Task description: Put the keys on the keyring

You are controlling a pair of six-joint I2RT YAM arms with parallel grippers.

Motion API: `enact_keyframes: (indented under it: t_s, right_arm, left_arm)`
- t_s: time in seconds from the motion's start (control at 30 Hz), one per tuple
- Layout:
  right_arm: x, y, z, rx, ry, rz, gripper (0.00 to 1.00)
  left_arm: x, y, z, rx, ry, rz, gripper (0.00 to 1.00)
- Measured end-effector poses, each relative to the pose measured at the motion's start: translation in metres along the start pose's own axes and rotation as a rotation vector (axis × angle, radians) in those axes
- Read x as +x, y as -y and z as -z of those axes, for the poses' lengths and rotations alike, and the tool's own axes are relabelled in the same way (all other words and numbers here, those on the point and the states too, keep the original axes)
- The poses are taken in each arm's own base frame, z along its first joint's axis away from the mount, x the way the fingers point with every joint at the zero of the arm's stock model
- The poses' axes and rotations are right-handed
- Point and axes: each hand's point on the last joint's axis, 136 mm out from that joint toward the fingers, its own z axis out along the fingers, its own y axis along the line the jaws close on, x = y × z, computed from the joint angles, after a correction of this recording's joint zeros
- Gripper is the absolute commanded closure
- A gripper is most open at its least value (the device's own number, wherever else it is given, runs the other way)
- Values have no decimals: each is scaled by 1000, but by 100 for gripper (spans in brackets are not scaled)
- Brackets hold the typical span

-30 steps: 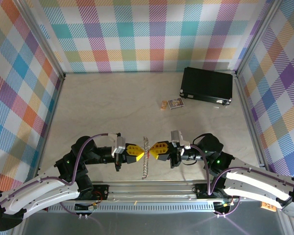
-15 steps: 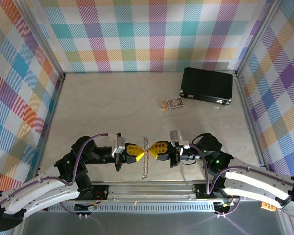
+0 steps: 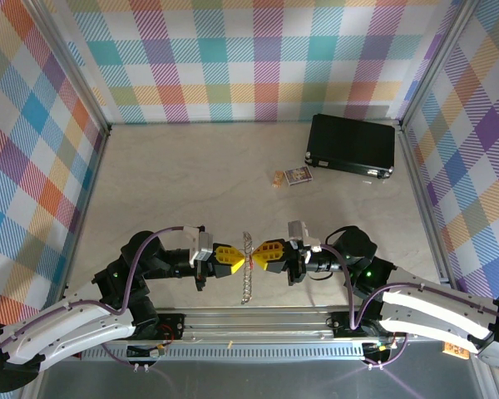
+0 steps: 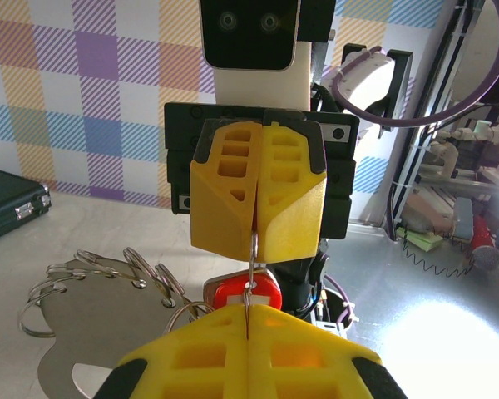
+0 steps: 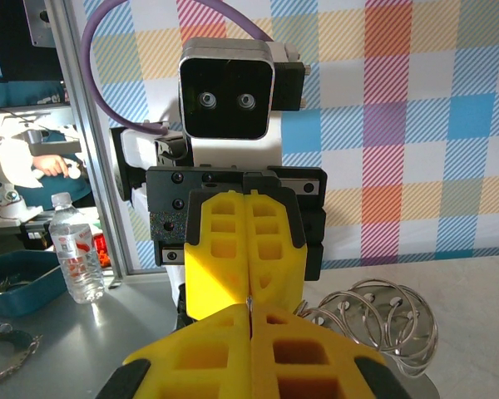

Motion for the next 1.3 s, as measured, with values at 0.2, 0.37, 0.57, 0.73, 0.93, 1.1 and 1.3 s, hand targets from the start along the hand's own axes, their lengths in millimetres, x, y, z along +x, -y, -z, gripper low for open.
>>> enact_keyframes:
  t_s: [0.2,0.37,0.57,0.73,0.93,1.1,1.3]
  right_arm:
    - [2,0,-1,-3,-5,-3,100]
    - [2,0,-1,-3,-5,-3,100]
    - [2,0,-1,-3,-6,-3,100]
    - [3,0,-1,-3,-11,-6,100]
    - [3,0,-1,-2,-12,-6,100]
    - [4,0,-1,-3,-13,-7,100]
    - [7,-1,-1,-11,-28,-14,100]
  left_arm:
    - [2,0,0,0,-4,2,100]
    - [3,0,0,0,-5,3,100]
    - [3,0,0,0,-5,3,100]
    - [3,0,0,0,-5,3,100]
    - [3,0,0,0,-5,3,100]
    - [3,0,0,0,-5,3,100]
    - [3,0,0,0,-5,3,100]
